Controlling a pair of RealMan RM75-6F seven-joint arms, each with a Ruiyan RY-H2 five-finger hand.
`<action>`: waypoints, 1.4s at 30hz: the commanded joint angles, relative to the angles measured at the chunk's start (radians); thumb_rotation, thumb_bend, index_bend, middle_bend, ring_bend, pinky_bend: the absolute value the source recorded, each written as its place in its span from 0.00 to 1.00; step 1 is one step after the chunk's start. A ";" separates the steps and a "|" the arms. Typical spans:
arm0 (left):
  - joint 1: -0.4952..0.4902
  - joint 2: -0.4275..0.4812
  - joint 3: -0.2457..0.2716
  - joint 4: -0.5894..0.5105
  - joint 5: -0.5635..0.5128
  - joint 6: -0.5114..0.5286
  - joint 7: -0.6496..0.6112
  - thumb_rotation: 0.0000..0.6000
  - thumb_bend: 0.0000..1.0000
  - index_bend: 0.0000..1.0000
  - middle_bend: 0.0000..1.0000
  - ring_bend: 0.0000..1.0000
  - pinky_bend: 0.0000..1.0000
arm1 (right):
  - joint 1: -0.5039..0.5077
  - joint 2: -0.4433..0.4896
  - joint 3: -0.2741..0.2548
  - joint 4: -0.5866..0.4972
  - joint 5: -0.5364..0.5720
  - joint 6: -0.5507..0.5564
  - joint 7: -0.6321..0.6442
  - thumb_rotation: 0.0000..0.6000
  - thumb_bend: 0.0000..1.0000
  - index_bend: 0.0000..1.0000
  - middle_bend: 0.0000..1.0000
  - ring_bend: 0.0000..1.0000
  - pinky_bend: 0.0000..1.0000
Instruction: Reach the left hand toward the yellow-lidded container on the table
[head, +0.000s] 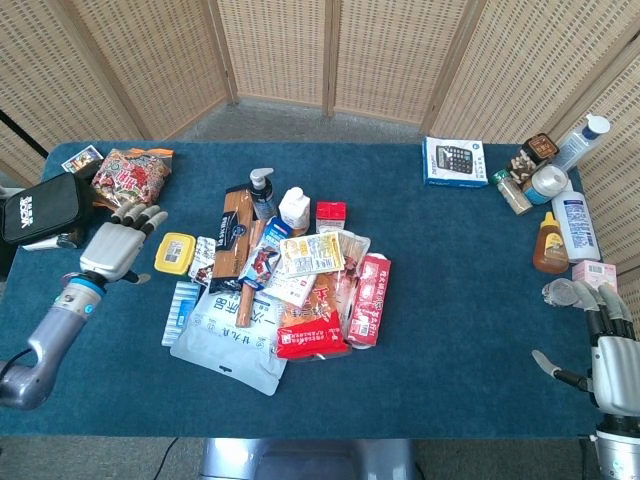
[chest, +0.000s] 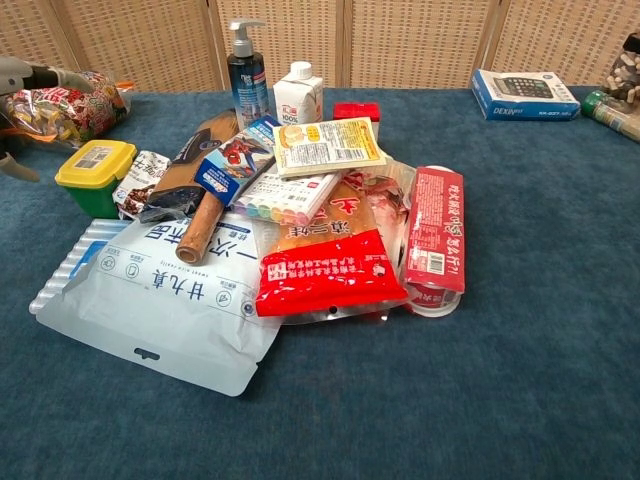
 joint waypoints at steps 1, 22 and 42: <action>-0.024 -0.037 0.000 0.019 -0.036 -0.024 0.029 1.00 0.00 0.00 0.00 0.00 0.00 | 0.000 0.001 0.002 0.002 0.002 0.000 0.004 1.00 0.00 0.00 0.00 0.00 0.00; -0.067 -0.177 0.021 0.145 -0.135 -0.093 0.039 1.00 0.00 0.00 0.00 0.00 0.00 | -0.005 0.010 0.004 -0.002 -0.001 0.004 0.052 1.00 0.00 0.00 0.00 0.00 0.00; -0.040 -0.181 0.003 0.142 -0.112 0.063 0.066 1.00 0.00 0.43 0.45 0.46 0.73 | -0.007 0.013 0.004 -0.003 -0.007 0.009 0.083 1.00 0.00 0.00 0.00 0.00 0.00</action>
